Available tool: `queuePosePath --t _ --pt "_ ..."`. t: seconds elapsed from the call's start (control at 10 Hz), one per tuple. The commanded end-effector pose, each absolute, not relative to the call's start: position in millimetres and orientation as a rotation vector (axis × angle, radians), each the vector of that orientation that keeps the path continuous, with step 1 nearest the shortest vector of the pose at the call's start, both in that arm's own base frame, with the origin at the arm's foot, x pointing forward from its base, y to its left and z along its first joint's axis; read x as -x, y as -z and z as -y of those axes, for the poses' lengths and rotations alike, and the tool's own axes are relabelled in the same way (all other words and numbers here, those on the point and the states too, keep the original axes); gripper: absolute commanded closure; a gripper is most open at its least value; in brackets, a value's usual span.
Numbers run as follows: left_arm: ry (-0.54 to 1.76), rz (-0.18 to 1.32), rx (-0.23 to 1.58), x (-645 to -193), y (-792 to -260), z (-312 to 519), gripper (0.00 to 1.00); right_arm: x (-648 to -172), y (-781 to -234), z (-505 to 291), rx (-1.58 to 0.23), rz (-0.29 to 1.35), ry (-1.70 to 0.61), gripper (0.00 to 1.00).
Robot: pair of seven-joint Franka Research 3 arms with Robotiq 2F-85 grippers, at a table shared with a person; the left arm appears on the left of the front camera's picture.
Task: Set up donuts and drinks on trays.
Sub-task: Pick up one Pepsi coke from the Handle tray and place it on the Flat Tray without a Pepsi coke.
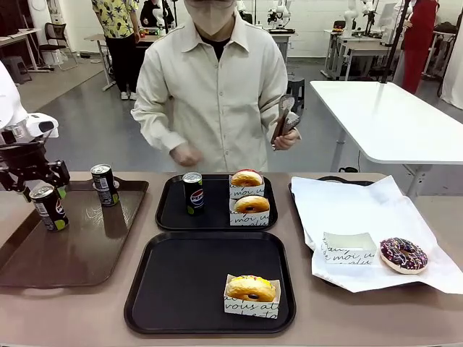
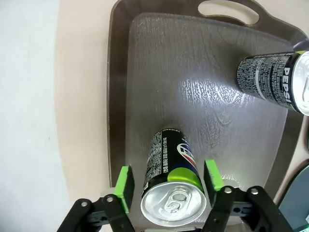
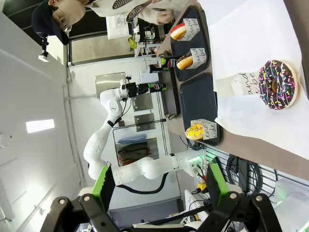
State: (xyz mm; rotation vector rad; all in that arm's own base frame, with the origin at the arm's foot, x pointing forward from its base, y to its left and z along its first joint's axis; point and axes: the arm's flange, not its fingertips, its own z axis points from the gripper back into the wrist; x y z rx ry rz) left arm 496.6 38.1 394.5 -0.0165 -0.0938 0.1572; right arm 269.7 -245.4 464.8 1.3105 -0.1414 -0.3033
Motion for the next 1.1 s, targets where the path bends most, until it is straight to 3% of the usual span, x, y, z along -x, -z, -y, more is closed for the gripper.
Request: queuePosePath --t 0.0,0.2,0.3,0.4,0.6,0.7,0.8,0.9,1.0 --pt "-0.174 0.103 0.02 -499.5 -400.9 -39.2 1.0 -270.4 -465.5 245.2 -1.331 0.158 0.297 0.0" --pt "-0.172 0.085 0.01 -499.2 -403.1 -39.0 1.0 -270.4 -465.5 245.2 -1.331 0.158 0.297 0.0" --pt "-0.172 0.074 -0.011 -496.2 -406.1 -37.5 0.91 -270.4 -465.5 245.2 -1.331 0.158 0.297 0.0" --pt "-0.159 0.077 -0.026 -492.7 -418.8 -34.3 1.0 -270.4 -465.5 245.2 -1.331 0.158 0.297 0.0" --pt "-0.116 0.08 -0.041 -468.6 -466.1 -23.6 1.0 -270.4 -465.5 245.2 -1.331 0.158 0.297 0.0" --pt "-0.083 0.077 -0.035 -455.8 -486.9 -20.1 0.62 -270.4 -465.5 245.2 -1.331 0.158 0.297 0.0" --pt "-0.061 0.084 -0.026 -440.6 -501.6 -17.3 0.62 -270.4 -465.5 245.2 -1.331 0.158 0.297 0.0" --pt "-0.062 0.089 -0.031 -428.0 -509.8 -16.6 0.81 -270.4 -465.5 245.2 -1.331 0.158 0.297 0.0" --pt "-0.068 0.075 -0.04 -419.4 -513.7 -20.6 0.54 -270.4 -465.5 245.2 -1.331 0.158 0.297 0.0"
